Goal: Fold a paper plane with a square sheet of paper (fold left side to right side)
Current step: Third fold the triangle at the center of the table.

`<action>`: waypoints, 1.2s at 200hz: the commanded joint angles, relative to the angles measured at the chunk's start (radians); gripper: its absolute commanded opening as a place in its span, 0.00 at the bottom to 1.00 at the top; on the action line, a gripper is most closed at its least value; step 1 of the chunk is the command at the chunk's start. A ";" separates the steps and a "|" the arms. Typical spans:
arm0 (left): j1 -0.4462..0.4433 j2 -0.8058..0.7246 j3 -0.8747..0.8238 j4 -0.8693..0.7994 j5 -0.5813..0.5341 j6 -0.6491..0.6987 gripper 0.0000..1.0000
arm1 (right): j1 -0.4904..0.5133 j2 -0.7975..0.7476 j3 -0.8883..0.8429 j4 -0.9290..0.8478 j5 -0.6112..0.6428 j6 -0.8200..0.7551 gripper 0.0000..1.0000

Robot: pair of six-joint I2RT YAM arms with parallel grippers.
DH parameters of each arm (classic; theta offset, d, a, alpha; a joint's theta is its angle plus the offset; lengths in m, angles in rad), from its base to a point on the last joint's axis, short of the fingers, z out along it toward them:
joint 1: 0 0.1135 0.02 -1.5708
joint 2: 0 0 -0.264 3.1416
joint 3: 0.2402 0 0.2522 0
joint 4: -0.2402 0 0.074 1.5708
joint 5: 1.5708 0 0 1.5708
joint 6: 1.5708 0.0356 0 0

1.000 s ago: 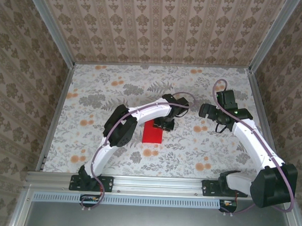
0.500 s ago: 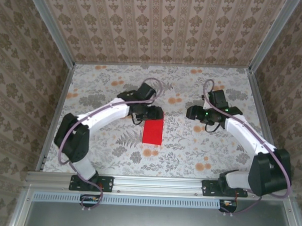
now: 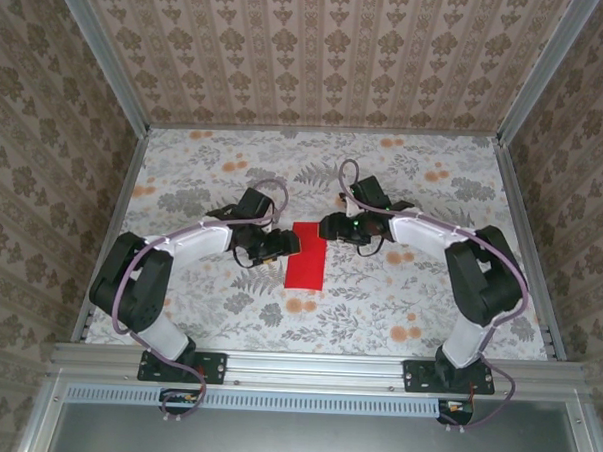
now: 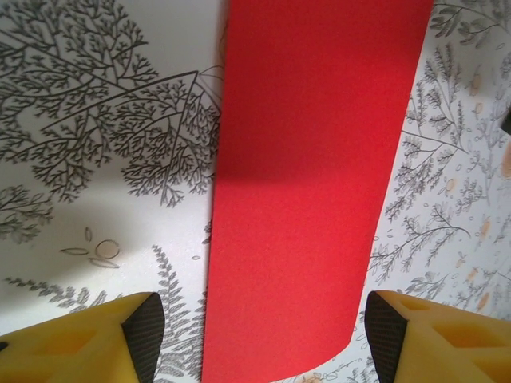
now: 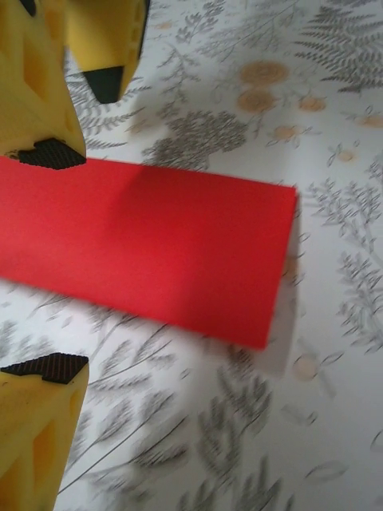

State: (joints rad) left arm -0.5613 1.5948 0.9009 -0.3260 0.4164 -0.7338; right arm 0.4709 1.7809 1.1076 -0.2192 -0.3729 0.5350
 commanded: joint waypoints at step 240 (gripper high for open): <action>-0.006 0.128 -0.007 0.109 0.116 -0.088 0.55 | 0.012 0.293 0.198 -0.056 -0.009 -0.099 0.53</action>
State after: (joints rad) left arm -0.5640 1.7107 0.8970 -0.2298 0.5205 -0.8017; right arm 0.4763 2.0438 1.3102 -0.2134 -0.4038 0.4477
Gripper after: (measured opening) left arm 0.584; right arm 0.532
